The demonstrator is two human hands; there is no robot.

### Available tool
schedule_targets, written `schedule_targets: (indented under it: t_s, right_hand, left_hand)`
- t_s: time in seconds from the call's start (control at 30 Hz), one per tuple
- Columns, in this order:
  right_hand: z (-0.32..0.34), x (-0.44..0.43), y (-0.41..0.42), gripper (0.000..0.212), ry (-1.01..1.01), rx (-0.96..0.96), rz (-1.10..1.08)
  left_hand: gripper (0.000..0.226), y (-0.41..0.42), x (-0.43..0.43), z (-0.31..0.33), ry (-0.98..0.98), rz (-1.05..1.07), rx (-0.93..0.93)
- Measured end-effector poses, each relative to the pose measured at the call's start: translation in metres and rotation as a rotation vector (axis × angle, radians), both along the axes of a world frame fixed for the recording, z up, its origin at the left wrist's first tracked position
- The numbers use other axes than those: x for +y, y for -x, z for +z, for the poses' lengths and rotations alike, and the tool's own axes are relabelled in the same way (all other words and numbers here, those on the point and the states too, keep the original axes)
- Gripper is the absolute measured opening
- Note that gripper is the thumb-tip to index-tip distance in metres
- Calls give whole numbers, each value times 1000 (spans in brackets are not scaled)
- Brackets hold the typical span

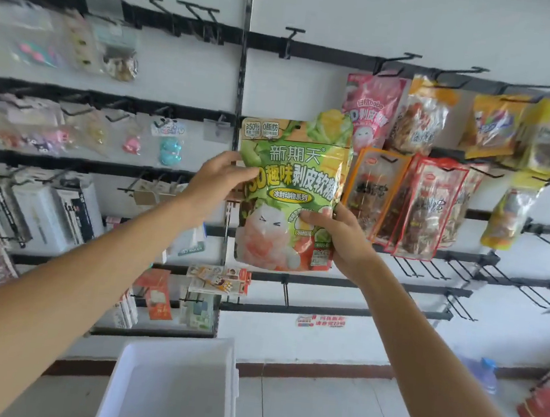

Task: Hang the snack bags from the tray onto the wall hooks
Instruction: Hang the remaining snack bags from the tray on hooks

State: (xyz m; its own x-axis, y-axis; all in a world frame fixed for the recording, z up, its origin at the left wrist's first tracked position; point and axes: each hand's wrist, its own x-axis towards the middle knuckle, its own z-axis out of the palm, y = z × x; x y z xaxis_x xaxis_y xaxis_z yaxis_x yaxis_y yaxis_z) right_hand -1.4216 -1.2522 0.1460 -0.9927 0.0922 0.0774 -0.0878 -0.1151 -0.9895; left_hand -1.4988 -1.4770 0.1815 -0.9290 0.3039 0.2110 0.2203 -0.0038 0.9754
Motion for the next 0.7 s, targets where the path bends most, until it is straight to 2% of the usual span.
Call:
schedule_targets:
  t_s: [0.13,0.23,0.37,0.43,0.57,0.63,0.7]
  right_hand:
    - [8,0,17,60,-9,42,13]
    - [6,-3,28,55,-3,50,-11]
    - [14,-2,40,44,-118,60,-82]
    - [23,-3,47,43,-144,121,-153]
    - [43,-5,62,56,-125,283,-349]
    - [53,-10,67,48,-261,373,-443]
    - [59,-14,72,40,-565,428,-570]
  left_hand:
    - [24,27,16,45,-117,-40,29]
    - [16,45,21,53,-134,-47,22]
    - [12,69,18,51,-115,-31,74]
    - [13,77,16,49,-107,-32,100]
    - [15,87,17,37,-25,-107,144]
    - [16,87,18,31,8,-137,148]
    - [16,89,19,27,12,-145,143]
